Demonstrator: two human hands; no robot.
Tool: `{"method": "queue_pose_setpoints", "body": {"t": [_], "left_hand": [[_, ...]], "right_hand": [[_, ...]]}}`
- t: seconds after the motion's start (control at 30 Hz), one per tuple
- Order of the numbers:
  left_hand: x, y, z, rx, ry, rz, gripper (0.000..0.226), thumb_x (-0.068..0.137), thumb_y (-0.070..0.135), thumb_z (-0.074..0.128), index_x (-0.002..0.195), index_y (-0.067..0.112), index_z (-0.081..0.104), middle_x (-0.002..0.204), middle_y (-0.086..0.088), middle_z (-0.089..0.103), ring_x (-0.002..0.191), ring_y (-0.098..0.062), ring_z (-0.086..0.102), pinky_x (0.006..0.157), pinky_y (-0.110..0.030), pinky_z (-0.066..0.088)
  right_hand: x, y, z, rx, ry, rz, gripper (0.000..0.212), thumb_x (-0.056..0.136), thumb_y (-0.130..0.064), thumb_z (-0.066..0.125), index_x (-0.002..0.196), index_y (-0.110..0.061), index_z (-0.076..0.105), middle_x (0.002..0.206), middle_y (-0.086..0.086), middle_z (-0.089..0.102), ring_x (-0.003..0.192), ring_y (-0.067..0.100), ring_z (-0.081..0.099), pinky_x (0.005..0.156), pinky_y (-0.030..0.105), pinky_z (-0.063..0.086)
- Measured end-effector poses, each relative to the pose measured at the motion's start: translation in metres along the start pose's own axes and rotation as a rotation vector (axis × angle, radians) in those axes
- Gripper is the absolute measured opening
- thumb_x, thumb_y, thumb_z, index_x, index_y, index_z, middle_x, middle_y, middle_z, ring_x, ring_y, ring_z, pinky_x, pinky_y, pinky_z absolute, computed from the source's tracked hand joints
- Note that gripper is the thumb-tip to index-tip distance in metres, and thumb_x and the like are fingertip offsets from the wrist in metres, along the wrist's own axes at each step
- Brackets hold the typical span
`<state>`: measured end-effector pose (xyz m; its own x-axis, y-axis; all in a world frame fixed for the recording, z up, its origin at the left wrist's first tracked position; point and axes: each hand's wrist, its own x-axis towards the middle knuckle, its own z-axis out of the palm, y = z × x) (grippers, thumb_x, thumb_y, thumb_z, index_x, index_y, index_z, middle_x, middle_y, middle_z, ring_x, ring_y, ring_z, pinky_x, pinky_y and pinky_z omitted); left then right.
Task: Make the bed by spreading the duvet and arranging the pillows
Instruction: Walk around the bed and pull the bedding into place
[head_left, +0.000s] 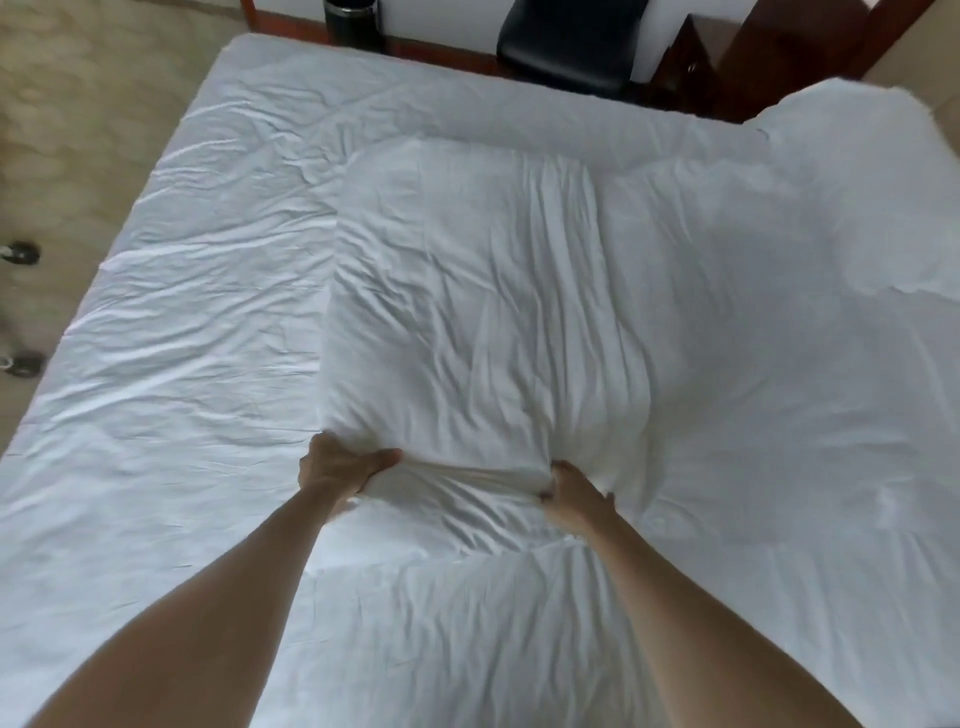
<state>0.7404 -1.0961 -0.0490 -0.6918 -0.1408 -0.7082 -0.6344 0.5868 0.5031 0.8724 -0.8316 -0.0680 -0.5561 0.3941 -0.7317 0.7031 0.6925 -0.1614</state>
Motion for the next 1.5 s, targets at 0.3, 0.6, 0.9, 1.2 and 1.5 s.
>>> {"method": "queue_pose_setpoints", "body": {"t": [0.3,0.6,0.9,1.2,1.5], "left_hand": [[-0.106,0.096,-0.001,-0.405,-0.060,0.190,0.043,0.065,0.036,0.089,0.079,0.001,0.068,0.054,-0.008,0.062,0.038,-0.015,0.057,0.037,-0.024,0.042],[-0.232,0.197,0.064,-0.175,0.051,0.588,0.051,0.073,0.049,0.074,0.106,0.010,0.066,0.093,-0.009,0.073,0.087,-0.031,0.070,0.081,-0.042,0.056],[-0.376,0.326,0.267,0.183,0.025,0.861,0.045,0.088,0.038,0.060,0.124,0.010,0.056,0.117,-0.011,0.067,0.114,-0.035,0.058,0.095,-0.038,0.044],[-0.488,0.403,0.512,0.572,-0.565,0.988,0.077,0.097,0.042,0.051,0.156,0.012,0.011,0.154,-0.009,0.038,0.140,-0.029,0.036,0.115,-0.038,0.030],[-0.396,0.325,0.492,0.785,-0.408,0.695,0.056,0.097,0.026,0.046,0.151,0.022,0.031,0.158,-0.002,0.029,0.145,-0.021,0.027,0.118,-0.044,0.024]], "right_hand": [[-0.095,-0.070,-0.037,0.695,0.212,-0.125,0.083,0.086,-0.072,0.032,0.154,-0.026,0.025,0.161,0.003,0.025,0.147,0.023,0.024,0.120,0.045,0.020],[-0.148,-0.009,-0.138,0.943,0.474,-0.158,0.063,0.102,-0.053,0.013,0.151,-0.020,0.034,0.155,0.003,0.038,0.142,0.021,0.035,0.118,0.032,0.022],[-0.140,0.188,-0.242,1.457,0.494,-0.020,0.073,0.096,-0.065,0.017,0.149,-0.020,0.039,0.154,0.000,0.040,0.141,0.022,0.039,0.118,0.036,0.027],[-0.120,0.436,-0.345,1.946,0.599,0.193,0.102,0.078,-0.088,0.026,0.143,-0.012,0.046,0.142,0.009,0.051,0.130,0.033,0.048,0.111,0.045,0.037],[-0.078,0.476,-0.356,1.275,0.635,0.340,0.070,0.082,-0.037,0.073,0.141,-0.010,0.046,0.145,0.020,0.042,0.128,0.038,0.046,0.108,0.043,0.039]]}}
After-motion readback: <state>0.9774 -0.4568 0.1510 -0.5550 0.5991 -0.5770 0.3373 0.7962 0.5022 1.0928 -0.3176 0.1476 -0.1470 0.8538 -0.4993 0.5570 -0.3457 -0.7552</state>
